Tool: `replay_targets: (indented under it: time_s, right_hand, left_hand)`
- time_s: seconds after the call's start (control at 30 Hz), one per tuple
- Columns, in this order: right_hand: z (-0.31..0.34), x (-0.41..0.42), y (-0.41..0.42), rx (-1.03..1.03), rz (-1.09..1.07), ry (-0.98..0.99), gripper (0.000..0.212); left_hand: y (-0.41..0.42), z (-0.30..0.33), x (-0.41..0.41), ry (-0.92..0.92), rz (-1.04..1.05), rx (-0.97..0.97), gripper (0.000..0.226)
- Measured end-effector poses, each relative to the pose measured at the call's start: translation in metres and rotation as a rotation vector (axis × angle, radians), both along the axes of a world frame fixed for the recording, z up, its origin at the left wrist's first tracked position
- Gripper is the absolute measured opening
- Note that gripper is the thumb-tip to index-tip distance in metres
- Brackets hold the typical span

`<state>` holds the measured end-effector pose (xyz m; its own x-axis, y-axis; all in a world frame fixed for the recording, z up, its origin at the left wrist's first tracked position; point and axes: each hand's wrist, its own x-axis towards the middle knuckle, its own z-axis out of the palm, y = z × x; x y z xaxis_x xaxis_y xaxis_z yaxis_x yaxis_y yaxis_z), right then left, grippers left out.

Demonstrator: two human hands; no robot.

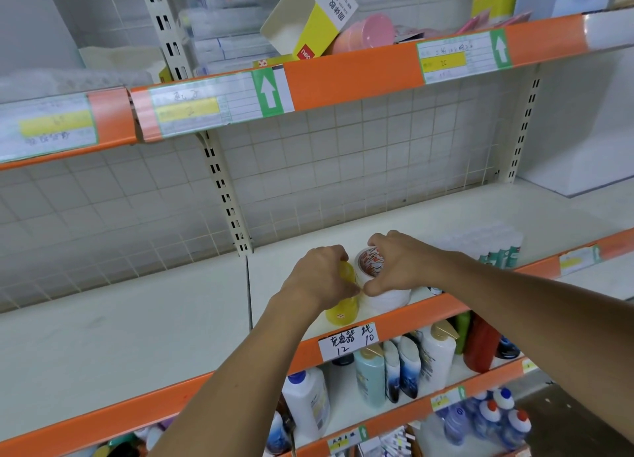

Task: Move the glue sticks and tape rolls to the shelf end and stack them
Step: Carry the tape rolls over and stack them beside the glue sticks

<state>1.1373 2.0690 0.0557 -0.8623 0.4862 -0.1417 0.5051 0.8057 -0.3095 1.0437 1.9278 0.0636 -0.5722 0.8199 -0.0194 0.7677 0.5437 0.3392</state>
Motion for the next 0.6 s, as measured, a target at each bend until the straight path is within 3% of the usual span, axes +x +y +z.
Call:
replay_targets:
  time_s: [0.13, 0.4, 0.6]
  right_hand:
    - [-0.001, 0.000, 0.000, 0.005, 0.000, 0.001, 0.089]
    - [0.003, 0.005, 0.005, -0.060, 0.019, -0.041, 0.113]
    - [0.010, 0.006, 0.008, -0.113, 0.001, 0.000, 0.103]
  left_hand:
    - [-0.001, 0.000, 0.000, 0.000, -0.002, -0.003, 0.063]
    - [-0.004, 0.003, -0.001, -0.042, 0.002, 0.008, 0.071]
    - [-0.005, 0.002, -0.001, -0.047, 0.000, 0.016, 0.075]
